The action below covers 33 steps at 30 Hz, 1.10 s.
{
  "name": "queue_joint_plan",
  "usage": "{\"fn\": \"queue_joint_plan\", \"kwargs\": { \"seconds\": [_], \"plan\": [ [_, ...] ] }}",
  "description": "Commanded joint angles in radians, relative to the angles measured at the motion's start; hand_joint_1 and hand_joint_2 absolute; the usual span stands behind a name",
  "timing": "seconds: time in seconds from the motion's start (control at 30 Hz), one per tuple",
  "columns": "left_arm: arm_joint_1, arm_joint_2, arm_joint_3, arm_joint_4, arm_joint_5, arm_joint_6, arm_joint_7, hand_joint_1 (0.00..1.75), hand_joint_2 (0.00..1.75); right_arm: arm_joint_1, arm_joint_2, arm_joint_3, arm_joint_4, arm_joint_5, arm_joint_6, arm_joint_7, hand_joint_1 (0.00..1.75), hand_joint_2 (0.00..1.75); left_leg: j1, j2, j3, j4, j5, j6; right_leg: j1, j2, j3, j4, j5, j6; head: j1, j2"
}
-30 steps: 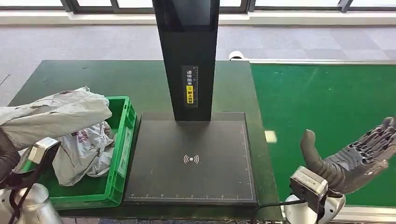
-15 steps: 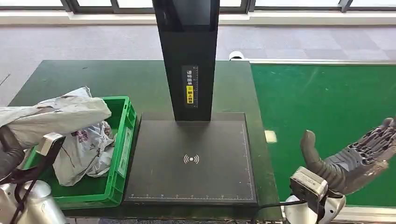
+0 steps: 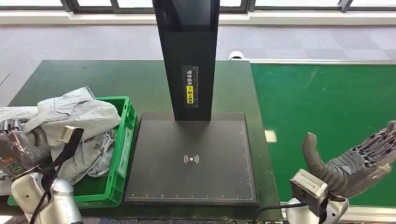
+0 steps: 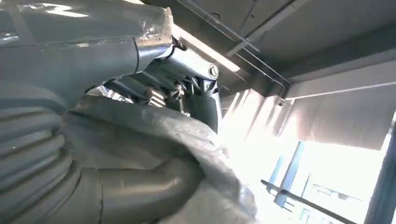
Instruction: Moved the parcel from conveyor to table for the left to box.
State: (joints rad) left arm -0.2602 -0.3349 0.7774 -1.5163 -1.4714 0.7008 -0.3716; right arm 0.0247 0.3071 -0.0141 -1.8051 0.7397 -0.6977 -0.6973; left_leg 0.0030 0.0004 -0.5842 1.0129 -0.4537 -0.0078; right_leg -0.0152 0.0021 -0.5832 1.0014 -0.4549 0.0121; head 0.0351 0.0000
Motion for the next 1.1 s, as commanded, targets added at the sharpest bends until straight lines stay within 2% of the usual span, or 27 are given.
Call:
{"fn": "queue_joint_plan", "kwargs": {
  "seconds": [0.03,0.3,0.33,0.4,0.57,0.6,1.1],
  "plan": [
    [-0.01,0.021,-0.024,0.078,-0.002,-0.003,0.005,1.05,1.75,0.014,0.041,-0.069,0.006,-0.001,0.0,-0.001,0.0,1.75,0.001,-0.002,0.001,-0.002,0.001,0.0,0.001,-0.003,0.002,-0.002,0.0,-0.001,0.0,0.0],
    [-0.01,0.021,-0.024,0.078,-0.002,-0.003,0.005,1.05,1.75,0.014,0.041,-0.069,0.006,-0.001,0.0,-0.001,0.0,1.75,0.001,-0.002,0.001,-0.002,0.0,0.0,0.001,-0.002,0.002,-0.002,0.0,-0.001,0.0,0.0],
    [0.001,0.038,-0.053,0.131,-0.005,-0.003,0.043,0.0,1.75,0.013,0.042,-0.073,0.008,0.0,0.0,-0.001,0.0,1.75,0.001,-0.002,0.002,-0.002,0.001,0.0,0.001,-0.002,0.003,-0.003,0.0,-0.001,0.0,0.0],
    [0.026,0.086,-0.145,0.152,0.033,-0.003,0.139,0.0,1.75,0.007,0.035,-0.075,0.018,-0.006,0.0,-0.001,0.0,1.75,0.001,-0.002,0.002,-0.003,0.001,0.0,0.001,-0.003,0.003,-0.003,0.0,-0.001,0.0,0.0],
    [0.028,0.105,-0.166,0.178,0.099,-0.003,0.155,0.0,1.75,-0.001,0.034,-0.08,0.03,-0.006,0.0,-0.001,0.0,1.75,0.001,-0.002,0.001,-0.002,0.001,-0.001,0.001,-0.002,0.002,-0.002,0.0,-0.001,0.0,0.0],
    [0.027,0.104,-0.163,0.173,0.109,-0.003,0.15,0.0,0.0,-0.002,0.034,-0.08,0.034,-0.006,0.0,-0.001,0.0,1.75,0.002,-0.002,0.002,-0.003,0.001,-0.001,0.002,-0.003,0.003,-0.004,0.001,-0.002,0.0,0.0],
    [0.008,0.092,-0.118,0.163,0.147,-0.003,0.097,0.0,0.0,-0.008,0.033,-0.082,0.052,-0.007,0.0,-0.001,0.0,1.75,0.001,-0.002,0.001,-0.002,0.001,0.0,0.001,-0.002,0.002,-0.002,0.0,-0.001,0.0,0.0]
  ]
}}
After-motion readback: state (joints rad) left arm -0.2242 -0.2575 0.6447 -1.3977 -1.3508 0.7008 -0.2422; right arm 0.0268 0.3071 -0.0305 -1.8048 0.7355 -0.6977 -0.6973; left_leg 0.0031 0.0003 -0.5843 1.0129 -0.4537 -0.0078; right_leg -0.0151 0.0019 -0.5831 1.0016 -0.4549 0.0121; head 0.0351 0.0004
